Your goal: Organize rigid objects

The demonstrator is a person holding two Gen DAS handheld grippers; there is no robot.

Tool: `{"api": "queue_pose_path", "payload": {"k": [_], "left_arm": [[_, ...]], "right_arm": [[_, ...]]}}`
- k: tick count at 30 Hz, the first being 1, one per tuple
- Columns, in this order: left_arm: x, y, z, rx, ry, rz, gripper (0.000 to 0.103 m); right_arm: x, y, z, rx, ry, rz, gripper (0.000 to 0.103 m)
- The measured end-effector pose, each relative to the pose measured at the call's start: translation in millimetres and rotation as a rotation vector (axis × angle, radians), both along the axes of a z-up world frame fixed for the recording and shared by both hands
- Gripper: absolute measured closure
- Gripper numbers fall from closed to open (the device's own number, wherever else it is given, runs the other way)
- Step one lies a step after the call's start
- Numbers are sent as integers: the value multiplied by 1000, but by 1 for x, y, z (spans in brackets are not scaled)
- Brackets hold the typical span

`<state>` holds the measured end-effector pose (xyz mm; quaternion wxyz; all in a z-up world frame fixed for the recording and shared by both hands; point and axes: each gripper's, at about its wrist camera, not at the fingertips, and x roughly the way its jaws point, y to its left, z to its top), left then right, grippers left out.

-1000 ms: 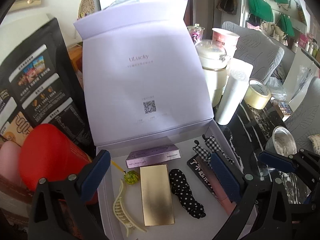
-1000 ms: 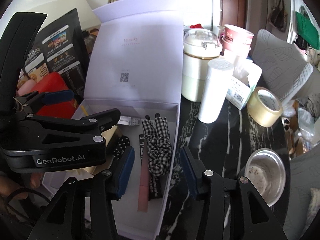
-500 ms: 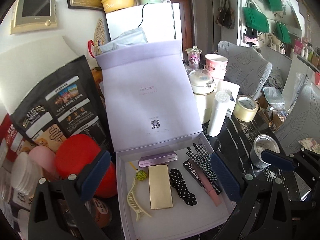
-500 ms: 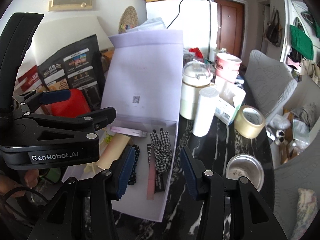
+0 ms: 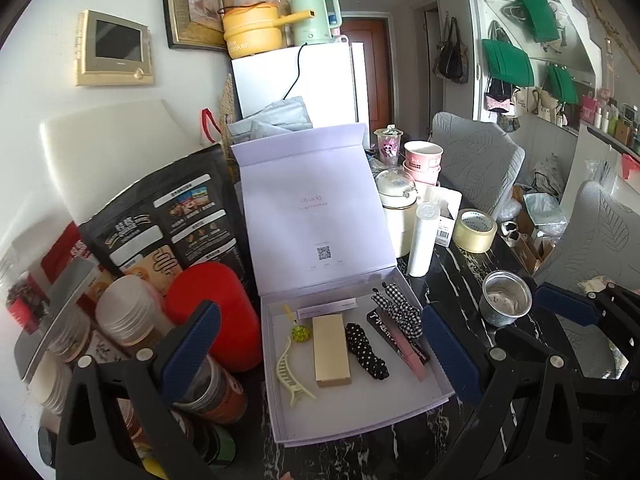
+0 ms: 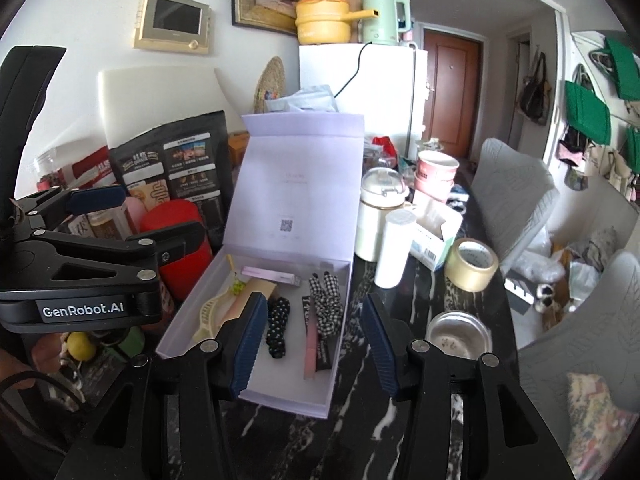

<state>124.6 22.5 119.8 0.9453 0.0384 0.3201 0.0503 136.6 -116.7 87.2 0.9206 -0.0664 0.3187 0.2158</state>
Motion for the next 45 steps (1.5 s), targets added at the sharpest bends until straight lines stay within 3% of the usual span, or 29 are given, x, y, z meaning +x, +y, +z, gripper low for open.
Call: {"api": "queue_pose_path", "payload": {"k": [12, 21, 36, 45], "left_arm": [[-67, 8, 1, -9, -33, 11, 1], [-106, 12, -22, -15, -25, 1, 1], [-131, 21, -64, -30, 14, 32, 1], [-131, 20, -72, -32, 36, 26, 1]], "right_arm": [[-68, -2, 15, 3, -69, -8, 50], [-105, -2, -1, 4, -75, -46, 50], [-138, -1, -34, -20, -48, -92, 50], [-144, 1, -43, -15, -34, -122, 50]]}}
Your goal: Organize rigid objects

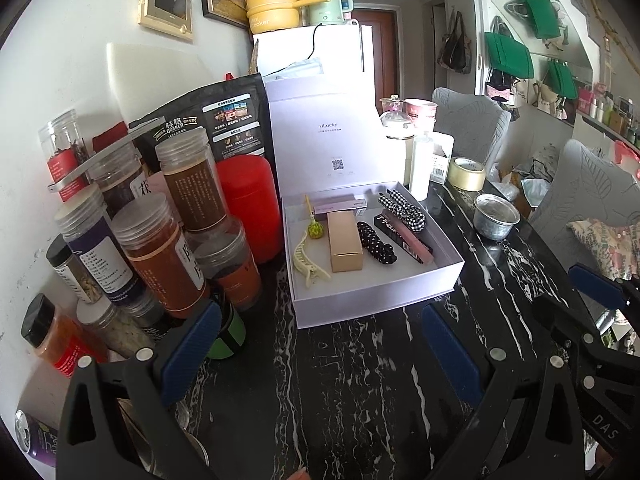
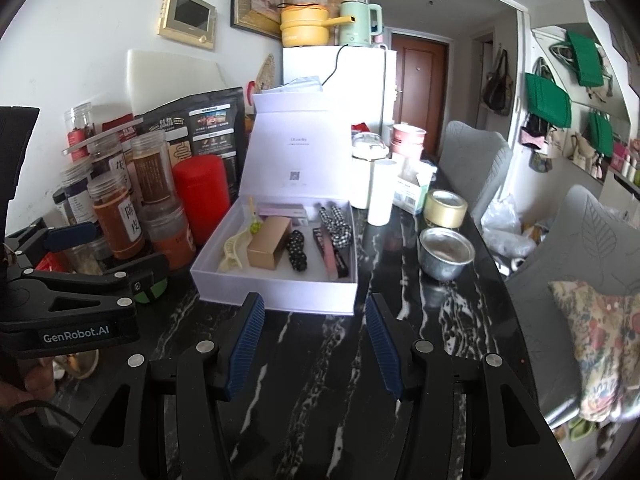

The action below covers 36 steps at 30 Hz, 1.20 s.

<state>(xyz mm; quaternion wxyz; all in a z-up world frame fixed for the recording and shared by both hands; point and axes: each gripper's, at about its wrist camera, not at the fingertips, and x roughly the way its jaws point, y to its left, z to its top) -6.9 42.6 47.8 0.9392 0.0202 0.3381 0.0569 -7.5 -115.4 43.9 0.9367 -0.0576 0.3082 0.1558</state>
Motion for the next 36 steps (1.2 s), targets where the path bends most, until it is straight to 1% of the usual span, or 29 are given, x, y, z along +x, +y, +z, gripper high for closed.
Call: {"api": "queue_pose_path", "payload": {"k": [8, 14, 27, 31, 36], "left_arm": [[2, -4, -6, -4, 25, -20, 1], [4, -4, -9, -3, 38, -18, 1], [2, -6, -10, -1, 43, -31, 1], [2, -7, -11, 11, 48, -33, 1], [3, -6, -12, -2, 60, -46, 1]], "right_arm": [[1, -4, -3, 3, 11, -13, 50], [0, -2, -3, -6, 10, -11, 50], [-2, -2, -6, -18, 15, -14, 50], [-1, -3, -6, -24, 14, -22, 50], [-1, -3, -6, -28, 15, -27, 50]]}}
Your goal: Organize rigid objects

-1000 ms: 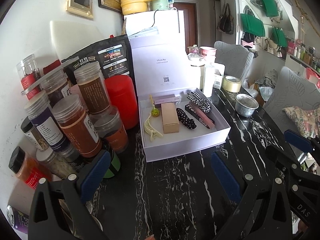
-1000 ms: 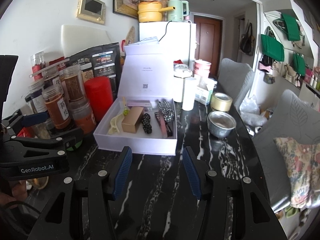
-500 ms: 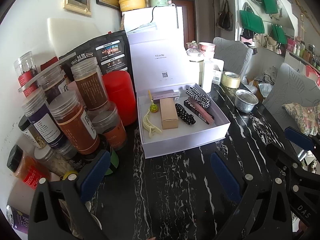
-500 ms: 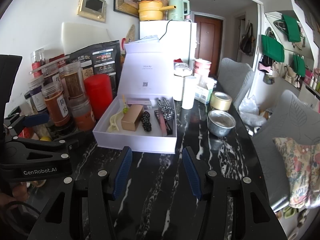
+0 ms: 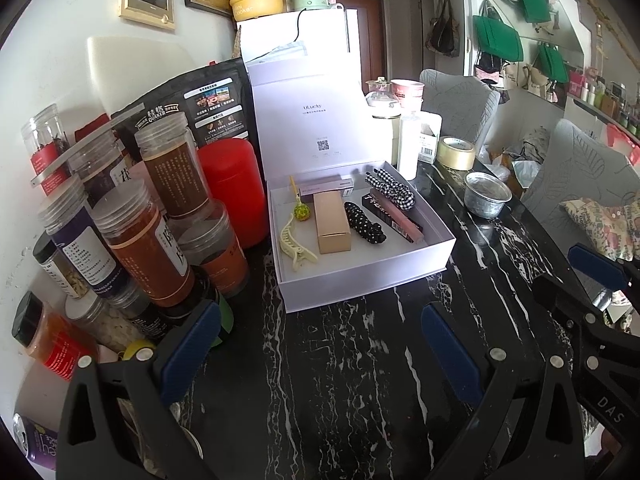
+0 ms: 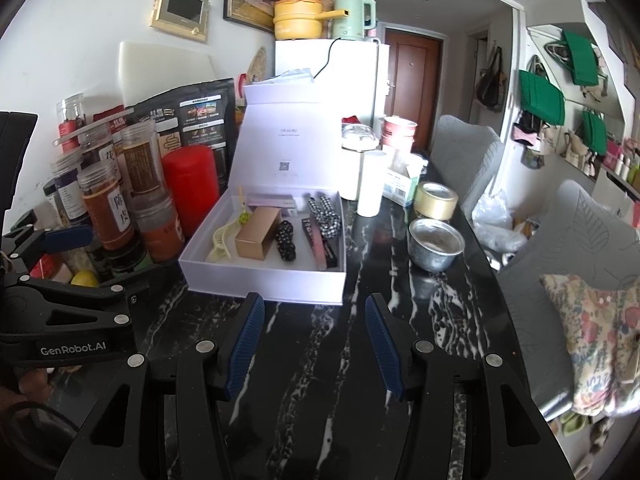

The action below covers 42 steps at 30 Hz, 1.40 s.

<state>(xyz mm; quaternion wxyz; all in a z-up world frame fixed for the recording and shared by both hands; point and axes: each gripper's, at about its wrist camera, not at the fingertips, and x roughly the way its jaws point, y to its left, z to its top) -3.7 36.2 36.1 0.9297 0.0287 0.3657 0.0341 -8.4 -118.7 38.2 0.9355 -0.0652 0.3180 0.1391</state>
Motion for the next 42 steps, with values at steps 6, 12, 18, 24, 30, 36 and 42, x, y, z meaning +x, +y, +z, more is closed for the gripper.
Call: {"api": "queue_pose_path", "payload": {"k": [6, 12, 18, 24, 30, 36, 42], "left_arm": [[-1, 1, 1, -2, -1, 4, 1], [-3, 2, 2, -5, -4, 4, 1], [-4, 1, 1, -2, -3, -4, 1], [-7, 1, 1, -8, -2, -7, 1], [-8, 1, 0, -22, 5, -8, 1], [-7, -1, -2, -34, 15, -17, 1], [-5, -4, -5, -38, 36, -24, 1]], "right_arm": [[0, 1, 1, 0, -6, 11, 43], [-2, 3, 2, -3, -11, 15, 43], [-4, 3, 4, -5, -19, 9, 38], [-5, 2, 3, 0, -14, 6, 37], [-4, -1, 1, 12, -6, 6, 34], [-4, -4, -1, 28, 3, 7, 34], [-3, -7, -3, 35, 9, 0, 34]]}}
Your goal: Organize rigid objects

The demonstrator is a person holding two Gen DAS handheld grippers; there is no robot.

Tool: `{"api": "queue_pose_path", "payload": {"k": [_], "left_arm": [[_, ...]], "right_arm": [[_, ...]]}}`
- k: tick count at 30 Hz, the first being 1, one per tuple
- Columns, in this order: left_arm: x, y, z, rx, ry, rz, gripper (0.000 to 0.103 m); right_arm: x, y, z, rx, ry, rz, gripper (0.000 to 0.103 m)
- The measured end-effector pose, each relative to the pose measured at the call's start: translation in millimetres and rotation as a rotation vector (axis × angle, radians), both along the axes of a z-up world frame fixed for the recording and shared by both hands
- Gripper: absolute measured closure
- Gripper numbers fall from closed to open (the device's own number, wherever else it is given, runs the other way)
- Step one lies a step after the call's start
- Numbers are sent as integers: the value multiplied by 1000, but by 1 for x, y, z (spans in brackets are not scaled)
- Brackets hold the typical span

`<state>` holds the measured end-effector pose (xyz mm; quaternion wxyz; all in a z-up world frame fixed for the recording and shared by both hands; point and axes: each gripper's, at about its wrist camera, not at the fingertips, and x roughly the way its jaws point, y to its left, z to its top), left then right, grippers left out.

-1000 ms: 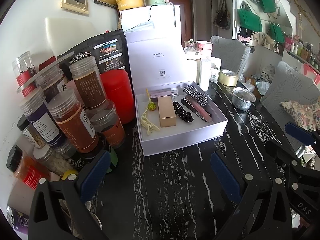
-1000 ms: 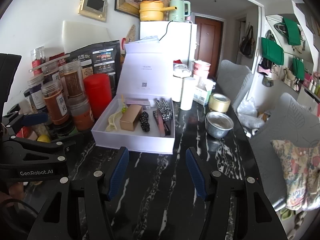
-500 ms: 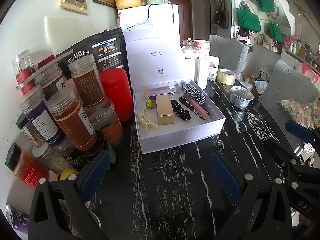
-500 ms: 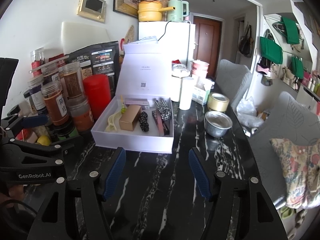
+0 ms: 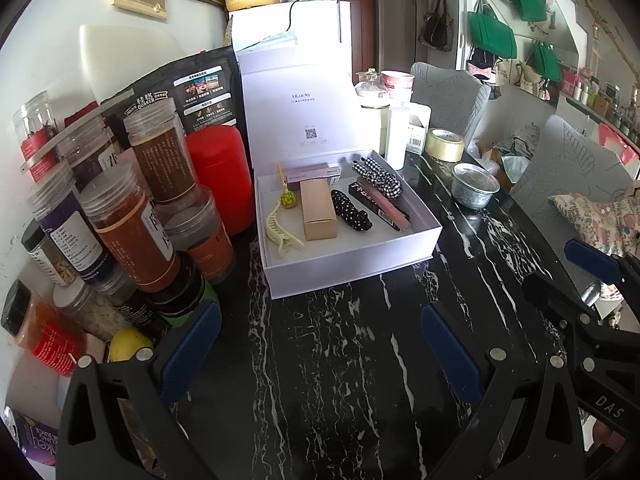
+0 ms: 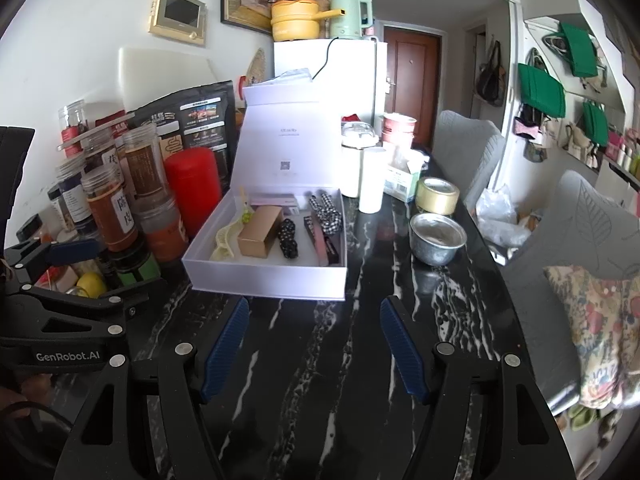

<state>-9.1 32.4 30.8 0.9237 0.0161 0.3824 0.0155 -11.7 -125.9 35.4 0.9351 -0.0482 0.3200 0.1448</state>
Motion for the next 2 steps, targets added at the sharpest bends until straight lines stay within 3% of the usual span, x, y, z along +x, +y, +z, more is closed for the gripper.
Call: {"api": "queue_pose_path", "payload": {"k": [2], "left_arm": [[1, 0, -1, -2, 7, 7, 1]], "right_arm": [[0, -1, -1, 1, 3, -5, 34]]}}
